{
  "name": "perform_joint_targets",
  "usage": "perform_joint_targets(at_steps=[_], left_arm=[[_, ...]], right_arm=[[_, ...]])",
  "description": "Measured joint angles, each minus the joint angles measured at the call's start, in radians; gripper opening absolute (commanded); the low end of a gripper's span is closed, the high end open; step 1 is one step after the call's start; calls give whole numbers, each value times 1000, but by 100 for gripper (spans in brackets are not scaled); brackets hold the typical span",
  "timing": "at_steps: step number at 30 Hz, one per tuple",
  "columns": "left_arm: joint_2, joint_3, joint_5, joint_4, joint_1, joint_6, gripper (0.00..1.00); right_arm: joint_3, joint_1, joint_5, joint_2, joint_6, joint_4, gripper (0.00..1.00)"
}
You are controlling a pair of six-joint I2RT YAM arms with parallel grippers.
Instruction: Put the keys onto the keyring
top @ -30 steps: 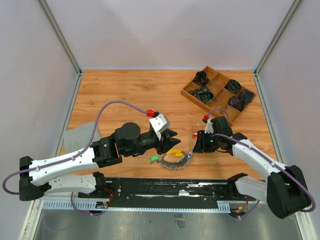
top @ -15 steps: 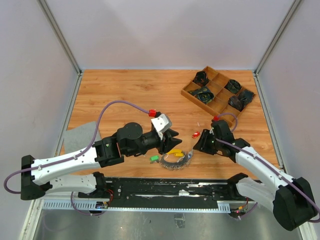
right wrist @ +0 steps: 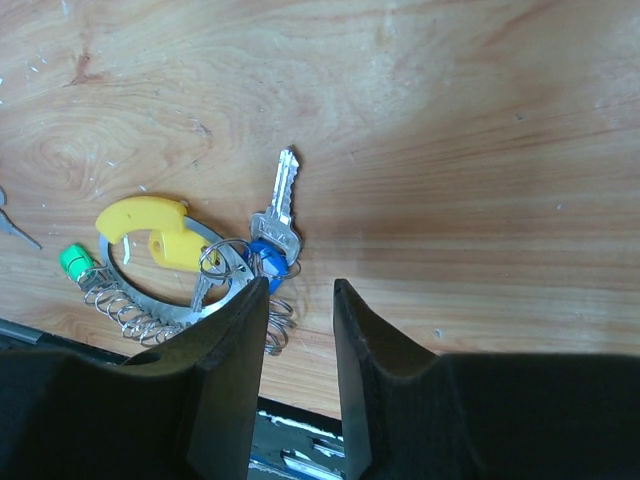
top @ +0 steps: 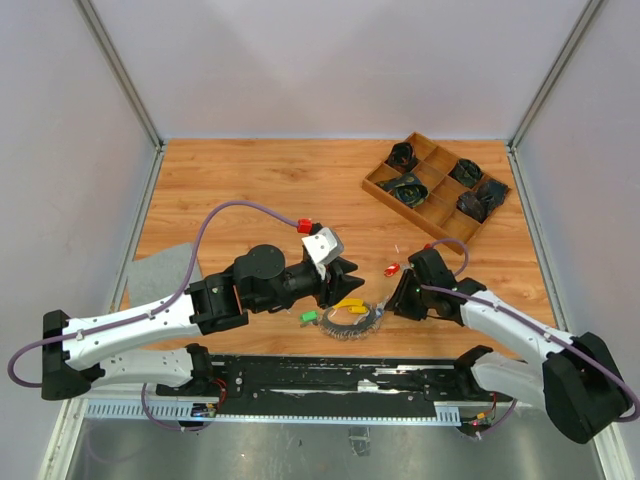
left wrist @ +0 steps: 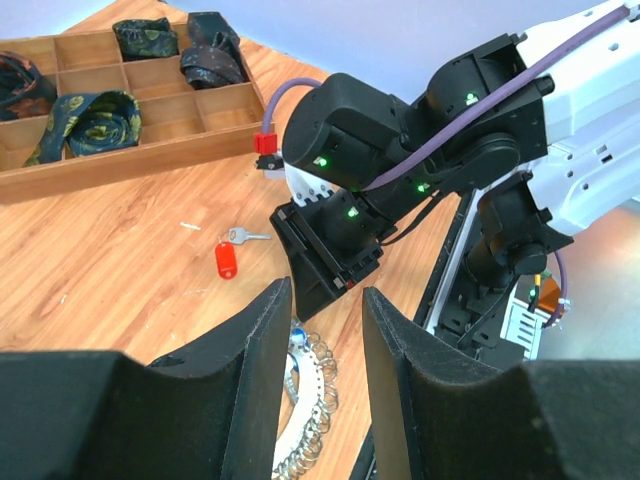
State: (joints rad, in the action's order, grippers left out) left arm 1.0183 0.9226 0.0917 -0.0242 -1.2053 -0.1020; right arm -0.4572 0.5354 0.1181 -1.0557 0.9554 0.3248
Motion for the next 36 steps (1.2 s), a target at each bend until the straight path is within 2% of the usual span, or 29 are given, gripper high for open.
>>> perform_joint_targets(at_steps=[13, 36], left_arm=[[-3, 0, 0, 0, 0, 1, 40], [-3, 0, 1, 0, 0, 12, 40]], right_arm=[[10, 5, -15, -31, 51, -60, 33], [10, 5, 5, -121, 70, -139, 24]])
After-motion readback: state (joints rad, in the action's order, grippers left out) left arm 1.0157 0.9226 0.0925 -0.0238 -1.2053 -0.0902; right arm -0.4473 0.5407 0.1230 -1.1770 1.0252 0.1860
